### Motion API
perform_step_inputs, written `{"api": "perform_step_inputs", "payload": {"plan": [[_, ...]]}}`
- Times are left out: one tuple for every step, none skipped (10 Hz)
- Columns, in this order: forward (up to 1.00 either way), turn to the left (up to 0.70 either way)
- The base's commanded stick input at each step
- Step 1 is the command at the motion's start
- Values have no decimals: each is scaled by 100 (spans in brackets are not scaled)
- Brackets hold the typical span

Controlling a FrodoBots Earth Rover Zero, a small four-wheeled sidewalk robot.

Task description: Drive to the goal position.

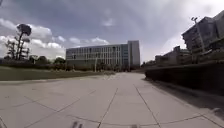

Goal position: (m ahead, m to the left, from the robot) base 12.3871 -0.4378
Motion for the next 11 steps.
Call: {"api": "perform_step_inputs", "payload": {"plan": [[70,0],[70,0],[70,0],[11,0],[0,0],[0,-30],[0,-70],[0,-70],[0,-54],[0,-27],[0,-9]]}}
